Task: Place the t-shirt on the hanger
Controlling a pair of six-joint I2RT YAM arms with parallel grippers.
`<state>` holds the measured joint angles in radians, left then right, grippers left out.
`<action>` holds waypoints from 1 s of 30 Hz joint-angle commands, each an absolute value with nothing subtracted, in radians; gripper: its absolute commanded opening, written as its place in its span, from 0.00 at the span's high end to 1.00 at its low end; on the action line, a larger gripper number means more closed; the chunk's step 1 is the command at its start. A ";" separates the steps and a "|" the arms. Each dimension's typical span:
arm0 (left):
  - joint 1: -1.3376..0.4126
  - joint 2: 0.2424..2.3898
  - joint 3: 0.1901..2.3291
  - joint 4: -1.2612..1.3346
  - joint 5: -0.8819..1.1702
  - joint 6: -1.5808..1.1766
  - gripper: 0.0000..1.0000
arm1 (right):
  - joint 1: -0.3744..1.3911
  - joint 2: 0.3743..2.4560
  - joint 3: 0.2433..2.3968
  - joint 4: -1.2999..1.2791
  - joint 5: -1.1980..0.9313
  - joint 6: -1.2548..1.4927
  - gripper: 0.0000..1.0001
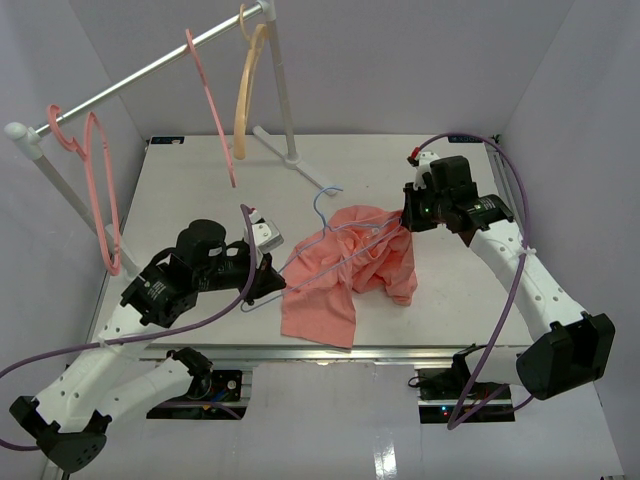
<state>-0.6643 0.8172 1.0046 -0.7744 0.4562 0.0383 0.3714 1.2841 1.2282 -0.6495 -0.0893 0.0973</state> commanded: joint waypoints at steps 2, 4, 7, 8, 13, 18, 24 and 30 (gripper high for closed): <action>-0.663 0.828 0.999 -0.744 0.487 0.069 1.00 | 0.370 1.258 1.257 -0.646 -0.119 0.077 0.92; -0.664 0.839 1.002 -0.752 0.482 0.071 1.00 | 0.370 1.258 1.279 -0.659 -0.123 0.076 0.92; -0.664 0.861 1.010 -0.758 0.470 0.079 1.00 | 0.376 1.250 1.299 -0.668 -0.136 0.073 0.92; -0.664 0.869 1.013 -0.757 0.470 0.081 1.00 | 0.383 1.247 1.302 -0.669 -0.141 0.071 0.92; -0.663 0.905 1.035 -0.757 0.439 0.083 1.00 | 0.426 1.243 1.313 -0.677 -0.136 0.064 0.92; -0.664 0.910 1.031 -0.704 0.486 0.091 1.00 | 0.441 1.252 1.318 -0.677 -0.139 0.063 0.92; -0.663 0.912 1.010 -0.637 0.539 0.122 1.00 | 0.502 1.247 1.325 -0.680 -0.144 0.039 0.92; -0.663 0.897 1.009 -0.618 0.580 0.145 1.00 | 0.515 1.232 1.337 -0.687 -0.143 0.037 0.92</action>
